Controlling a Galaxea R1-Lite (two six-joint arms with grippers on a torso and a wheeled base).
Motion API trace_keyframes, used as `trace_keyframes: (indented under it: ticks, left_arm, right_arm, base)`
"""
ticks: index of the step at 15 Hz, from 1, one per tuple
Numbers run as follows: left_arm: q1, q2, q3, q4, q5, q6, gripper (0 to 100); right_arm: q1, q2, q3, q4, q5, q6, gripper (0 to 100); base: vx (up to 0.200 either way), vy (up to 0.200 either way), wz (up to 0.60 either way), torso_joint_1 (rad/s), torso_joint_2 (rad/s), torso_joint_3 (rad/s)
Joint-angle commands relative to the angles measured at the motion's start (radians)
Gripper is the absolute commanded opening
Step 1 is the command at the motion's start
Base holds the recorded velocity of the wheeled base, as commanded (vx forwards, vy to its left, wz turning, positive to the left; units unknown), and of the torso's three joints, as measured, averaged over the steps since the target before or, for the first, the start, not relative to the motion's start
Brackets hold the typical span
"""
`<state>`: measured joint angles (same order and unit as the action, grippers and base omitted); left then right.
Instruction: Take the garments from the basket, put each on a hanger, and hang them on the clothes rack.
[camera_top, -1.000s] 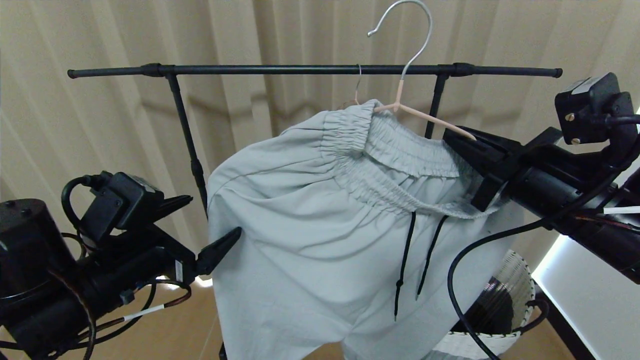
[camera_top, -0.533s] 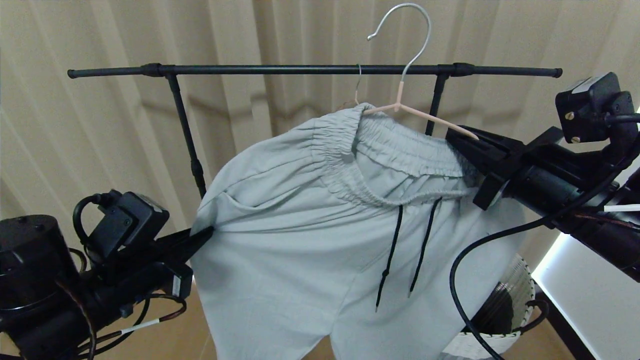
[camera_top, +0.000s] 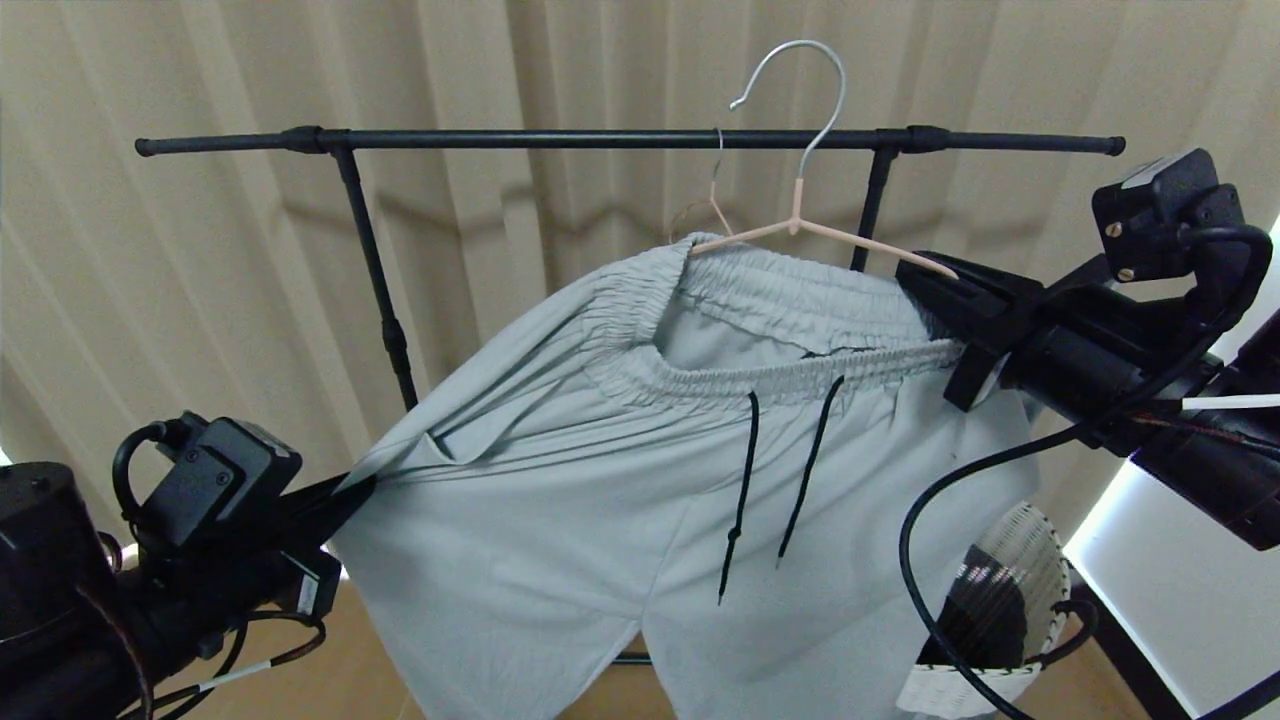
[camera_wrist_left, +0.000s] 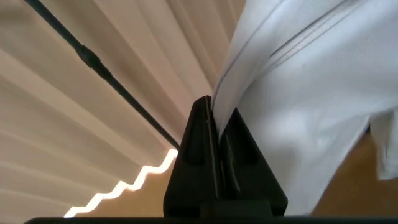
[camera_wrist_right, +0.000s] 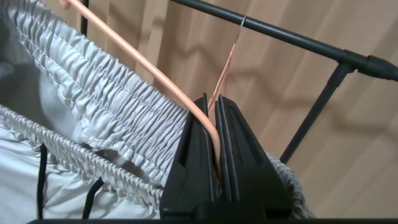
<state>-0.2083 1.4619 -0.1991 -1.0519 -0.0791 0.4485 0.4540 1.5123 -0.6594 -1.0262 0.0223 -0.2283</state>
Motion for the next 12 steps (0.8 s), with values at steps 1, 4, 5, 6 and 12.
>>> trace_keyframes:
  ticks: [1,4,5,6,12]
  left_arm:
    - [0.001,-0.002,0.003,0.0,0.001,-0.004,0]
    - [-0.005,-0.023,-0.003,0.0,-0.001,-0.01,100]
    - [-0.005,-0.032,-0.008,0.0,-0.002,-0.01,100]
    - [-0.006,-0.037,-0.011,0.0,-0.004,-0.01,100]
    - [-0.016,-0.11,0.001,-0.059,-0.007,-0.036,100]
  right_arm:
    - [0.0,0.005,0.001,-0.002,0.001,0.0,0]
    - [0.003,0.006,0.0,-0.002,0.001,0.0,0]
    - [0.003,0.006,0.0,-0.002,0.001,0.0,0]
    - [0.003,0.008,0.001,0.001,-0.001,0.0,0]
    - [0.002,-0.006,0.018,0.147,-0.114,-0.003,0]
  base:
    - [0.0,0.0,0.0,0.0,0.0,0.0]
    - [0.0,0.0,0.0,0.0,0.0,0.0]
    - [0.0,0.0,0.0,0.0,0.0,0.0]
    - [0.0,0.0,0.0,0.0,0.0,0.0]
    - [0.0,0.0,0.0,0.0,0.0,0.0]
